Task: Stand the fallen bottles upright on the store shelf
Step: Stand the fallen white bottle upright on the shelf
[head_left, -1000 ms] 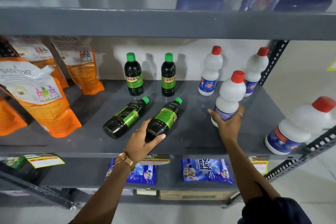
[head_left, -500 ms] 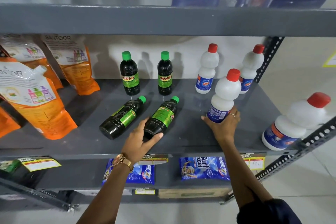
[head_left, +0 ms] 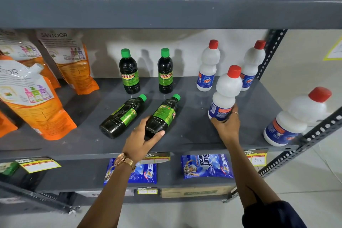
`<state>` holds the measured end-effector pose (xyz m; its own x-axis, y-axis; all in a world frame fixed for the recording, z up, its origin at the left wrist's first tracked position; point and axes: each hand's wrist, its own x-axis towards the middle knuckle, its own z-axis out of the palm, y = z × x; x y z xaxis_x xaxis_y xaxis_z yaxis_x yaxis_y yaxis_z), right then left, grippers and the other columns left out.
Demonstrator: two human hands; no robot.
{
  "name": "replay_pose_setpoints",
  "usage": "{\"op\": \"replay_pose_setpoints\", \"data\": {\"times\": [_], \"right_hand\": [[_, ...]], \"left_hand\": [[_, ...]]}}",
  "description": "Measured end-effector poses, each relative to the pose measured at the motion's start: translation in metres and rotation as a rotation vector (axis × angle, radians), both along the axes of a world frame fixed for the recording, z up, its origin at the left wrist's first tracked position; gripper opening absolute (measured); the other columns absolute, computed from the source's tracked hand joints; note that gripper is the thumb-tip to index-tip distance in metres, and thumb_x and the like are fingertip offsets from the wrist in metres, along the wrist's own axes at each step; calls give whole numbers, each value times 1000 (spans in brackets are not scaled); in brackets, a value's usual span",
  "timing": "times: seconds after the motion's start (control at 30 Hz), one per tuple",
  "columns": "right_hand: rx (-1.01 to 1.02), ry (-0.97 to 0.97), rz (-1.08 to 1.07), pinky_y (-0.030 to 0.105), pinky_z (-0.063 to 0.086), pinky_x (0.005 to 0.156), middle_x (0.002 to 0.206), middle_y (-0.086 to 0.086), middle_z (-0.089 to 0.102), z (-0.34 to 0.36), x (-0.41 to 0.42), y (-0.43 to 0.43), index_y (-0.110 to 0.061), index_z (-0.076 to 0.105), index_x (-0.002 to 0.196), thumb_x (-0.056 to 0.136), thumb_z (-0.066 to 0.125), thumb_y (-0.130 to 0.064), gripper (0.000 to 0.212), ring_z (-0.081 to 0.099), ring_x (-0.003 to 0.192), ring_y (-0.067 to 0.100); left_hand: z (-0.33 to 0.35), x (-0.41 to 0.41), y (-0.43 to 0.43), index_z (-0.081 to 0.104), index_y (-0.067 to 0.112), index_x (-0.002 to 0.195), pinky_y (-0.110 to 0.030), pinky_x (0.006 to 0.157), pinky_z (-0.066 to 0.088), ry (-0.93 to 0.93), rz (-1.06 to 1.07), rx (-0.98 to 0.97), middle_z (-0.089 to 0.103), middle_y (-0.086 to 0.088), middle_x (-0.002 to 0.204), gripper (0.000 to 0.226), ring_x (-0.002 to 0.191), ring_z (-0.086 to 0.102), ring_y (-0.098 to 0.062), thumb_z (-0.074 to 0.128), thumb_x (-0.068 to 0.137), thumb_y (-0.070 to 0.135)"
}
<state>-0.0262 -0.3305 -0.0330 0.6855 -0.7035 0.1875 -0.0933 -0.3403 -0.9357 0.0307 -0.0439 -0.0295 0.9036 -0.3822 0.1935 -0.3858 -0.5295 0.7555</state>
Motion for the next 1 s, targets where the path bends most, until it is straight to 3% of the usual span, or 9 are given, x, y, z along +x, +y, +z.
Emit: {"op": "replay_pose_setpoints", "data": {"times": [0.1, 0.27, 0.33, 0.43, 0.6, 0.73, 0.9, 1.0], "right_hand": [[9, 15, -38, 28, 45, 91, 133, 8, 55, -1, -1, -1, -15, 41, 135, 67, 84, -18, 80, 55, 114, 20], [-87, 85, -154, 42, 46, 98, 129, 12, 46, 4, 9, 4, -10, 40, 130, 56, 88, -41, 93, 46, 122, 26], [-90, 47, -118, 33, 46, 94, 129, 11, 46, 5, 6, 6, -9, 40, 131, 60, 87, -36, 90, 47, 118, 22], [11, -23, -19, 20, 45, 86, 130, 6, 53, 2, -1, 5, -12, 41, 135, 70, 81, -13, 76, 54, 109, 15], [1, -21, -106, 32, 50, 94, 130, 8, 55, 5, 2, 3, -14, 46, 132, 63, 86, -25, 80, 57, 112, 21], [-46, 21, -112, 31, 45, 93, 131, 9, 48, 5, 5, 4, -15, 43, 132, 58, 88, -35, 89, 50, 116, 20], [-3, 27, -21, 26, 45, 88, 132, 10, 57, 2, 0, 1, -12, 44, 133, 70, 82, -20, 75, 58, 110, 22], [14, 48, -9, 29, 46, 88, 130, 11, 59, 2, 1, 0, -10, 46, 131, 70, 82, -21, 71, 59, 112, 25]], "left_hand": [[0, 0, 0, 35, 34, 131, -33, 81, 51, 5, -2, 7, 63, 8, 112, 72, 98, 61, -10, 51, 72, 71], [2, -2, 0, 34, 33, 132, -22, 73, 46, 16, -21, 2, 62, 9, 112, 73, 96, 60, -8, 51, 72, 70], [2, -2, 1, 34, 33, 132, -19, 72, 43, 18, -25, -4, 61, 9, 113, 73, 97, 60, -8, 51, 72, 70], [0, -1, 2, 33, 34, 133, -19, 73, 42, 41, -34, -15, 61, 8, 117, 73, 100, 58, -8, 52, 73, 70], [1, 0, 1, 34, 30, 135, -9, 70, 35, 43, -29, -2, 60, 6, 119, 69, 98, 54, -6, 57, 78, 61], [0, 0, 2, 33, 33, 134, -20, 73, 38, 41, -30, 3, 60, 7, 118, 70, 99, 54, -7, 54, 75, 65], [-1, 0, 2, 33, 33, 133, -22, 72, 40, 30, -28, 17, 60, 8, 116, 73, 97, 56, -8, 52, 72, 69], [-3, 3, 4, 32, 36, 133, -30, 80, 47, 58, -29, 22, 61, 7, 117, 78, 101, 58, -10, 54, 69, 74]]}}
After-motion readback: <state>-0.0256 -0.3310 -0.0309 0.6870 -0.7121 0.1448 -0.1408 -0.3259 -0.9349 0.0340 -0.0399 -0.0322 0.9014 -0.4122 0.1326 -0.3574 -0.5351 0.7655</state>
